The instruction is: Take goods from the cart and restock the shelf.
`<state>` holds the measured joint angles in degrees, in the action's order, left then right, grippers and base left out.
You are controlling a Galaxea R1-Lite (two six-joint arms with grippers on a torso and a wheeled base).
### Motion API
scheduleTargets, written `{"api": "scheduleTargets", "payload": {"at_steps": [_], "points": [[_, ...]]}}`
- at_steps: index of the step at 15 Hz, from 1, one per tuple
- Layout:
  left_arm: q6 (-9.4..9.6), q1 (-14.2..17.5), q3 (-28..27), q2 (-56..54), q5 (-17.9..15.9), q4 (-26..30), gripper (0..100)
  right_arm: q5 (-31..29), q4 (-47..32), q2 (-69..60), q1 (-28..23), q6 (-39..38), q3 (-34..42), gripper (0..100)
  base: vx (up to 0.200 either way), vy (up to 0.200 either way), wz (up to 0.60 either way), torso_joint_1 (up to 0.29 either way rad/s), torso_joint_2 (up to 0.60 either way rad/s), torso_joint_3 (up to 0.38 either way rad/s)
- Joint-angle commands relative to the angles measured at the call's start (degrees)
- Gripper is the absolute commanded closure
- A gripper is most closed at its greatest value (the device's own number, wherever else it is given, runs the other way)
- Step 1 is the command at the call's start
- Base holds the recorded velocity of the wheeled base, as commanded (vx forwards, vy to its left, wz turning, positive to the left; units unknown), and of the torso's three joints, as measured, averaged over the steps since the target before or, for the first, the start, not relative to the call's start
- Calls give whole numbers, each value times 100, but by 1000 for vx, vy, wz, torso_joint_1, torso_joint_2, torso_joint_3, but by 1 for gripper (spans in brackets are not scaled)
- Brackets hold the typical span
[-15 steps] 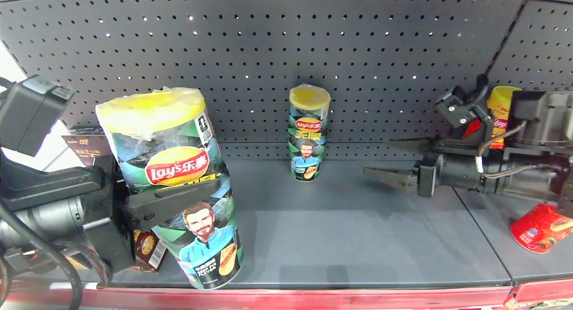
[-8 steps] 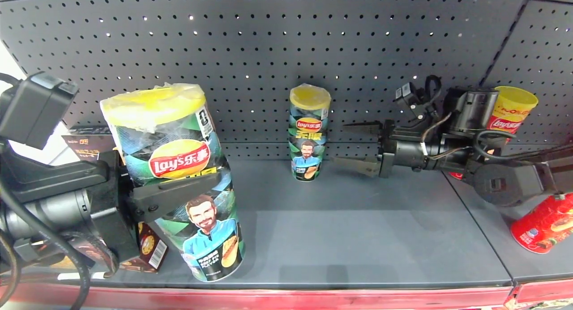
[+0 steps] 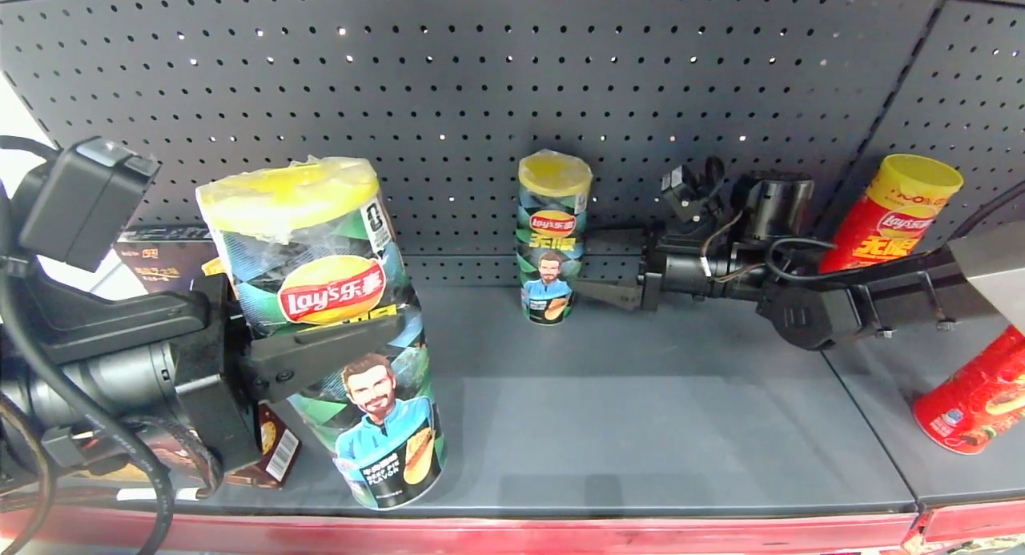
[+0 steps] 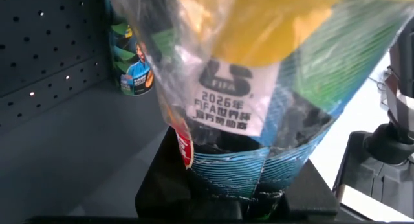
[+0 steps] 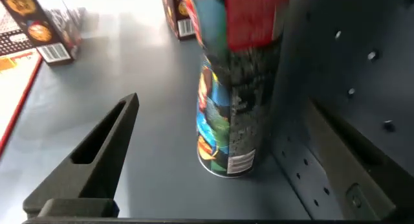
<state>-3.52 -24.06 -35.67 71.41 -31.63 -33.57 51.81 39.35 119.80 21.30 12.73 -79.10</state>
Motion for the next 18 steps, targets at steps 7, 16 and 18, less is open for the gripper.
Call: {"api": "scheduleTargets", "payload": {"at_steps": [7, 16, 18], "points": [[1, 86, 16, 22, -1, -9, 100, 5, 20, 334, 322, -7, -17, 0, 0, 0, 0, 0, 0, 0], [1, 77, 7, 75, -1, -9, 100, -294, -6, 694, 410, -121, -641, 0, 0, 0, 0, 0, 0, 0], [1, 77, 16, 92, -1, -9, 100, -558, 29, 826, 560, -315, -835, 0, 0, 0, 0, 0, 0, 0]]}}
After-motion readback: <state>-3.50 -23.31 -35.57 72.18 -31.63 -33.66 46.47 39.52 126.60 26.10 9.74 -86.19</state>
